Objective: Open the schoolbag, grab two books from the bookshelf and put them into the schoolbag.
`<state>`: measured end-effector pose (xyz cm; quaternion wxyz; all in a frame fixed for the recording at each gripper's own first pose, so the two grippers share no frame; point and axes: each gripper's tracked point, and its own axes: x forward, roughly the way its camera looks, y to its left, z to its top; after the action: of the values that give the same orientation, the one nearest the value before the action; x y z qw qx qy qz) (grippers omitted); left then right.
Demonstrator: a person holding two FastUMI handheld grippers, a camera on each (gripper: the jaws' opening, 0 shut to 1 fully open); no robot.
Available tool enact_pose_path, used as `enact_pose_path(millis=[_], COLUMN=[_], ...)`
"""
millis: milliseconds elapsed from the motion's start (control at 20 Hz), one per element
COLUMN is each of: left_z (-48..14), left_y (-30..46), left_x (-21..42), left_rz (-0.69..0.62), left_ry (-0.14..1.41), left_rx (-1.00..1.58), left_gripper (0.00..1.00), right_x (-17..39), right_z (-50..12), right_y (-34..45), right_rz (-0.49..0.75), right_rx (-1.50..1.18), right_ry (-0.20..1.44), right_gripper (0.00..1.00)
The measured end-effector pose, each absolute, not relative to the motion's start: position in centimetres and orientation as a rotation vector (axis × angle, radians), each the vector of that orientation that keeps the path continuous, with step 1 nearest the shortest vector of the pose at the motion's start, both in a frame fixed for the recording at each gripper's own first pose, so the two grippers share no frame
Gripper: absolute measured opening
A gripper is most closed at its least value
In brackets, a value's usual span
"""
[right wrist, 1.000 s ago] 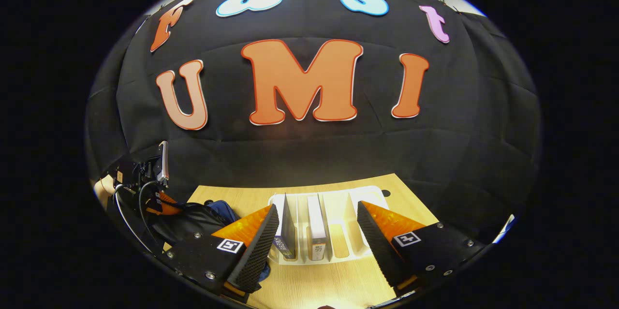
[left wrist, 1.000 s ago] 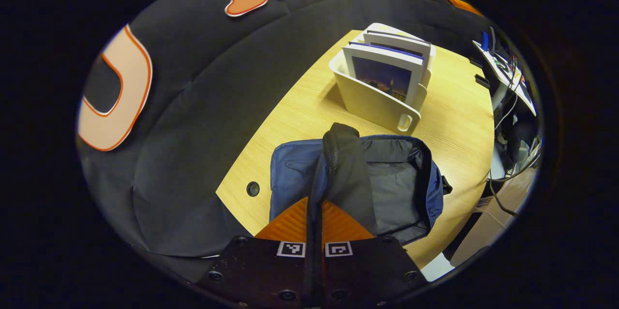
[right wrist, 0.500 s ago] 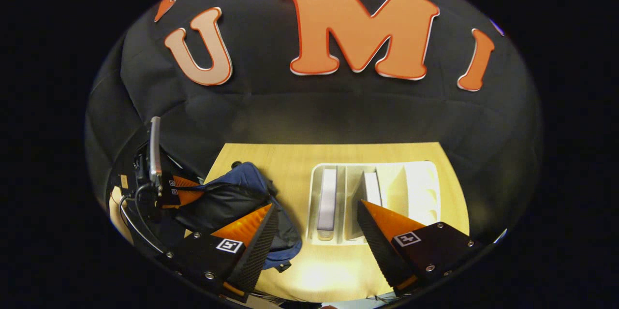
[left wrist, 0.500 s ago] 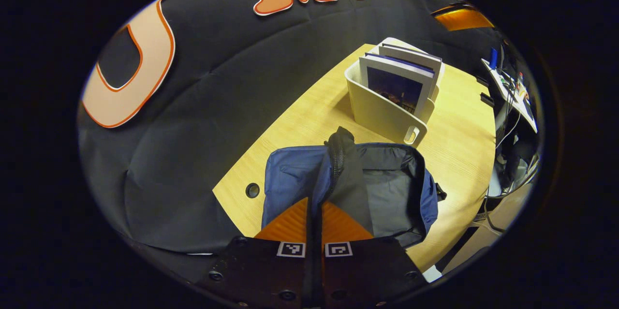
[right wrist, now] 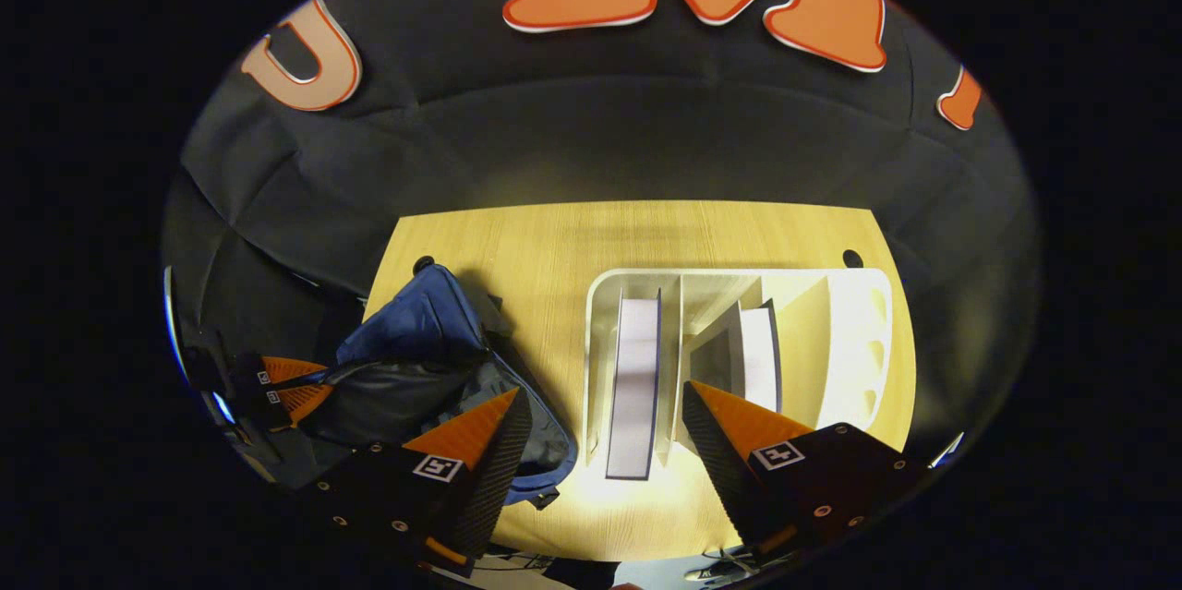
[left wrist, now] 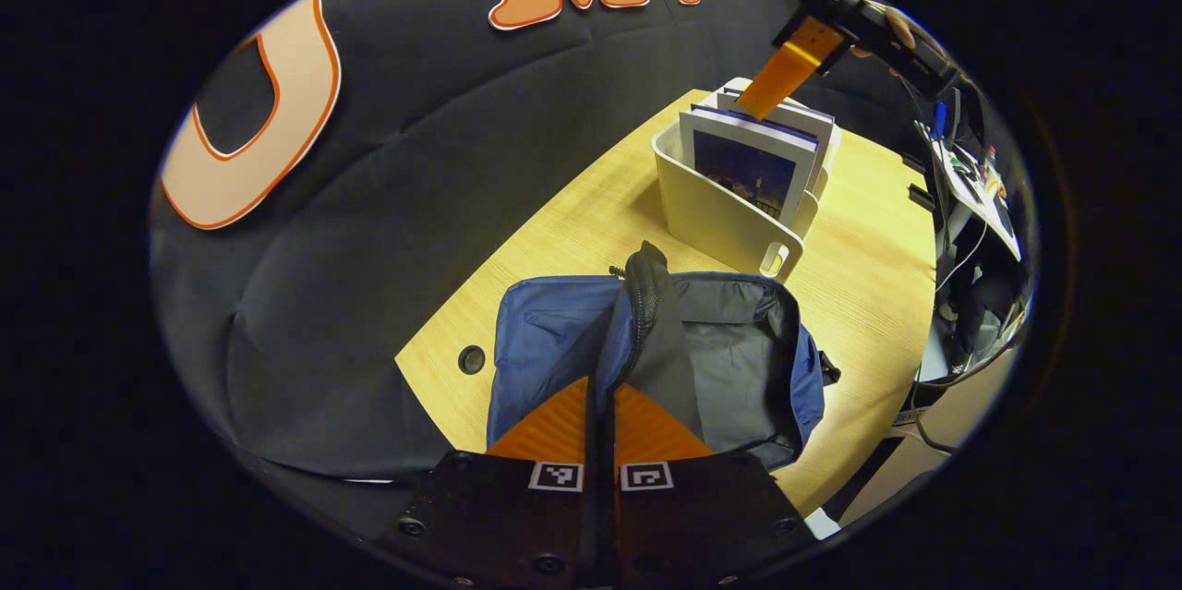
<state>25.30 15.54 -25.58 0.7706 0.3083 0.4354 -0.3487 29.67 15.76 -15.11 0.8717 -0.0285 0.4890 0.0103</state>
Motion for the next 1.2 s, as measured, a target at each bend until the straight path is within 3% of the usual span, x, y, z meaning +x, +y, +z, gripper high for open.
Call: enact_pose_path(millis=[450,650,700,750,800,850,900,950,1200], left_z=[-25.7,-25.7,-25.7,-25.7,-25.7,-25.7,-25.7,-25.6,-25.8], left_y=[15.6,15.7,15.7,15.6,15.6,15.6,15.4,15.4,15.1], left_x=[24.4,24.2,24.0,24.0,24.0,23.9,23.8,23.9,23.8], left_rz=[-0.767,-0.760,-0.759,-0.759,-0.758,-0.757,-0.758,-0.758,-0.759], left_ry=[0.960,0.966,0.967,0.968,0.970,0.970,0.970,0.970,0.976], left_rx=[0.664,0.667,0.668,0.669,0.671,0.673,0.674,0.676,0.677], left_gripper=[0.01,0.01,0.01,0.01,0.01,0.01,0.01,0.01,0.01], right_x=[31.2,31.2,31.3,31.2,31.3,31.3,31.4,31.3,30.6], right_z=[-20.8,-22.0,-22.2,-22.4,-22.7,-22.8,-22.6,-22.7,-20.6], right_y=[14.0,12.9,12.9,13.0,13.0,12.9,12.9,12.9,13.5], right_rz=[-0.039,-0.077,-0.078,-0.080,-0.083,-0.089,-0.102,-0.102,-0.083], right_rx=[-0.111,-0.134,-0.130,-0.126,-0.125,-0.120,-0.116,-0.119,-0.078], right_ry=[1.169,1.202,1.206,1.213,1.214,1.218,1.213,1.219,1.184], right_gripper=[0.97,0.91,0.84,0.90,0.70,0.74,0.34,0.37,0.32])
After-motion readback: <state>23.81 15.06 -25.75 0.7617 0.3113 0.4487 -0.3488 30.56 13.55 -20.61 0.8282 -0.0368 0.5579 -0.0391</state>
